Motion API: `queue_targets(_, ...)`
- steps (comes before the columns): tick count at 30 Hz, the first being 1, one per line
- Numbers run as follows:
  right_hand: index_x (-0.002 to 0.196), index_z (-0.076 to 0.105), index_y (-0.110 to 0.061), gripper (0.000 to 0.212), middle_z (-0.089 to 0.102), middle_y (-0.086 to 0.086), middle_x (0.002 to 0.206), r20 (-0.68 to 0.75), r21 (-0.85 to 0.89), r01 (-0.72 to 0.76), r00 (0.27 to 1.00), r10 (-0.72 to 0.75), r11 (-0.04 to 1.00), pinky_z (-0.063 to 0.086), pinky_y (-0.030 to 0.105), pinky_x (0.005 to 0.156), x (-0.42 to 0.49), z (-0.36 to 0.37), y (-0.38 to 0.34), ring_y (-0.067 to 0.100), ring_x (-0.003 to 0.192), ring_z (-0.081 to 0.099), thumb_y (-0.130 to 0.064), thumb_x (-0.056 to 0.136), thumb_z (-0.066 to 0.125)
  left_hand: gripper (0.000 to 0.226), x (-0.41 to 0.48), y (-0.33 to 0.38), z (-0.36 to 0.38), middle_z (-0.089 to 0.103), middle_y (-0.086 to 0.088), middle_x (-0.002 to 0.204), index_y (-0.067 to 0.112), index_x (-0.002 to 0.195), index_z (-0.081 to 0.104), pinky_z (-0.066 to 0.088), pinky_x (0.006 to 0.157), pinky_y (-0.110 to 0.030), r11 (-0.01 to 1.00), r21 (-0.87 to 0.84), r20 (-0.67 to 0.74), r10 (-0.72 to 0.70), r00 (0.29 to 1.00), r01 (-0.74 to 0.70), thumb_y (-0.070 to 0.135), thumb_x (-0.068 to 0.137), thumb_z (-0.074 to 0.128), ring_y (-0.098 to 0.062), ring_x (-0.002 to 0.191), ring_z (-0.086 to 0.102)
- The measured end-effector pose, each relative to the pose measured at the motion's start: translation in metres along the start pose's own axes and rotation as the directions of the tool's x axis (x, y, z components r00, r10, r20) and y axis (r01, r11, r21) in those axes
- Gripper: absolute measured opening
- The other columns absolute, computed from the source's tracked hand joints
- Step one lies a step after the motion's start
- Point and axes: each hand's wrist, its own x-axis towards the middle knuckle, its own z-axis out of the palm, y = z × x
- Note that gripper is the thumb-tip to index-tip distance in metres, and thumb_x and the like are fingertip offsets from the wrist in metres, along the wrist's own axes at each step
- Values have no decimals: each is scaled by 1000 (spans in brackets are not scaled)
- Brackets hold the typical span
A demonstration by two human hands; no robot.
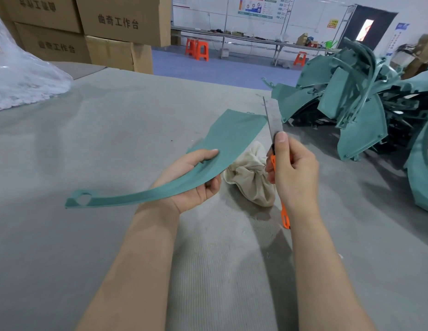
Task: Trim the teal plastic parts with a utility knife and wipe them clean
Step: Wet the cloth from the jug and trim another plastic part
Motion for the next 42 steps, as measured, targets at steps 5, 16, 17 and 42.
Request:
queue_targets(5,57,48,-24,47,50,-5,50,38,-3,-5,999,5,1000,45,41,56,-2,0,-2,15,49,46,-51,95,42,13,1,0,-1,59,-2,60,12,79,60,44,40,-17,1000,1,2,-10,1000,10,14,67,65,-10,43,54)
queue_targets(16,62,45,-11,48,47,-2,49,125,46,-4,992,-2,999,40,27,47,-2,-1,-3,12,42,45,-37,103,44,10,1,0,-3,59,-3,60,11,76,61,44,39,-17,999,-28,19,-21,1000,22,14,68,64,-11,42,51)
queue_targets(17,62,45,-10,49,47,-2,49,137,43,-9,991,3,999,40,28,48,-3,0,-3,12,43,45,-37,102,45,10,1,0,-3,58,-2,60,11,76,61,44,39,-17,999,-34,21,-20,1000,21,14,68,64,-11,42,51)
queue_targets(42,58,49,-21,45,50,-6,45,535,-74,20,845,23,997,39,19,40,-23,26,-12,6,36,45,-37,99,50,8,8,0,0,56,-2,57,7,71,57,49,46,-17,933,-306,-137,154,978,-190,5,79,58,-11,47,55)
